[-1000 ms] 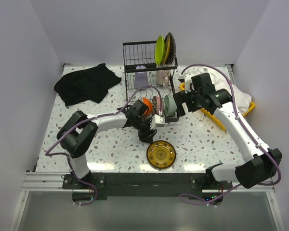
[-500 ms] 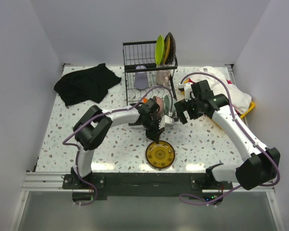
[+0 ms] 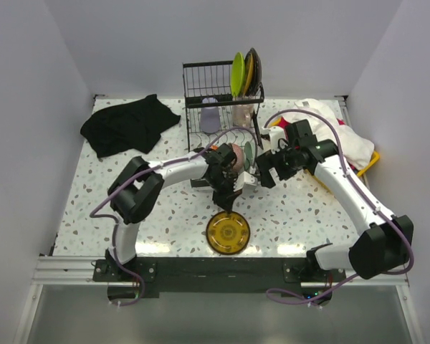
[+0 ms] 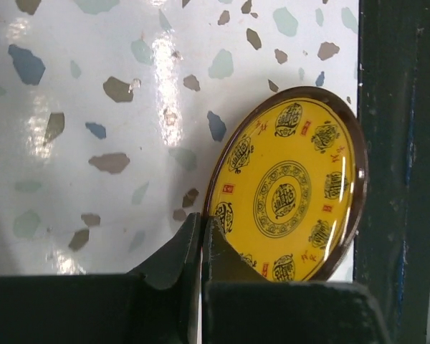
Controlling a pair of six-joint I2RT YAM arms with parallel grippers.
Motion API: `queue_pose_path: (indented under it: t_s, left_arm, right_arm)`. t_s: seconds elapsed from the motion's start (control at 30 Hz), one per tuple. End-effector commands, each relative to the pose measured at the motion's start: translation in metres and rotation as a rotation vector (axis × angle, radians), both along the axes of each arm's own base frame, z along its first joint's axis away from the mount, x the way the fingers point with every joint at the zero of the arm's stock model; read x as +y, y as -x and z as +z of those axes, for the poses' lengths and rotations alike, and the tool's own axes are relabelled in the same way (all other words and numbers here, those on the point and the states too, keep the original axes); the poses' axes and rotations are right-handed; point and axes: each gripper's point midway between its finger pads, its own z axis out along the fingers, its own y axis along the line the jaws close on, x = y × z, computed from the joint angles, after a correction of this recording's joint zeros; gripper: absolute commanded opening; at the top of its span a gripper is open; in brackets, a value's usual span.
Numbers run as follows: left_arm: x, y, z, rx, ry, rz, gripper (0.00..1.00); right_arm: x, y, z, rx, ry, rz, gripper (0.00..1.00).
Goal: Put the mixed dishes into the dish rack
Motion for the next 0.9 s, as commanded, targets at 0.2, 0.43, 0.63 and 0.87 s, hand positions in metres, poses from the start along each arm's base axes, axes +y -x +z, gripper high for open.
queue_pose_path:
  t_s: [0.2,0.43,0.63,0.87]
  left_arm:
    - [0.030,-0.011,0.067,-0.047,0.127,0.103,0.00]
    - [0.034,-0.041,0.094,-0.079,0.184,0.210,0.00]
    - [0.029,-0.058,0.139,-0.124,0.283,0.229,0.00]
    - [0.018,-0.057,0.185,-0.110,0.386,0.240,0.00]
  right_arm:
    - [0.064,0.031,0.016,-0.021,-0.371,0.323,0.90]
    - [0.069,0.035,0.029,-0.074,-0.403,0.389,0.89]
    - [0.082,0.027,0.020,-0.006,-0.459,0.382,0.85]
    - [0.102,0.012,0.015,0.099,-0.518,0.353,0.78]
